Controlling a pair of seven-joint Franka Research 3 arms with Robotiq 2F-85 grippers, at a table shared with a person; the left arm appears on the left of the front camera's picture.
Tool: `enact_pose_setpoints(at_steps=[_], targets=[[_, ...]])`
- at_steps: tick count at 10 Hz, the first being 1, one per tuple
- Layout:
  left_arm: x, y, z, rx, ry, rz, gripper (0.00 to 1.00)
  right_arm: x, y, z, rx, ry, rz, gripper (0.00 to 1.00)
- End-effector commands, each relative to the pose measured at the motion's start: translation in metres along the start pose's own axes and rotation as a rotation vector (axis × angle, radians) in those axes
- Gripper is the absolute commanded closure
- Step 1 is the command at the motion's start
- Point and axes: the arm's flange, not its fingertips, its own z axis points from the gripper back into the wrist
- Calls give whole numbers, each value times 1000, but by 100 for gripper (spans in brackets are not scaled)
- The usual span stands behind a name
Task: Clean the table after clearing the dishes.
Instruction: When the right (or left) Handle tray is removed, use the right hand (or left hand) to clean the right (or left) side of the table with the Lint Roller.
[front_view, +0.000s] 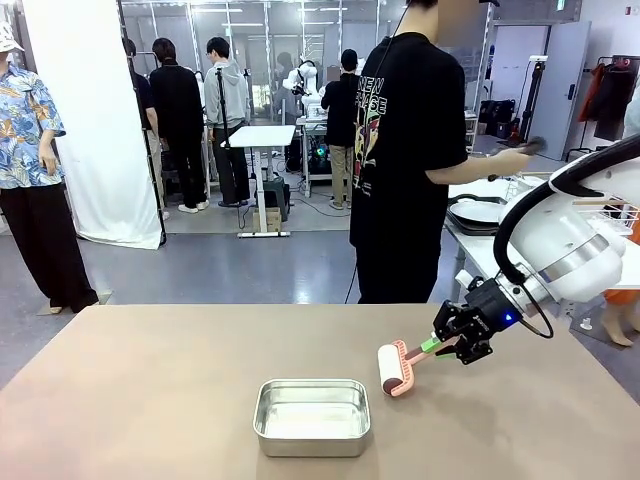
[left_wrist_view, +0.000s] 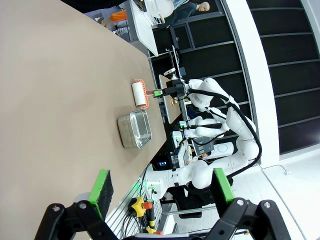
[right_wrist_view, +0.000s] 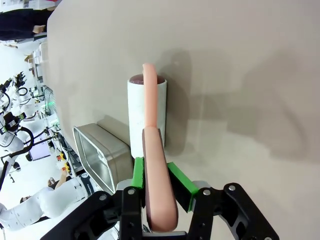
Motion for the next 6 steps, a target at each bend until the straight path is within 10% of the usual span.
enact_pose_setpoints(at_steps=[1, 6], targets=[[-3, -3, 1, -1, -10, -6, 0, -3, -16, -10, -45, 1, 26, 77], [-3, -3, 1, -1, -10, -6, 0, 8, -24, -1, -200, 9, 23, 77]])
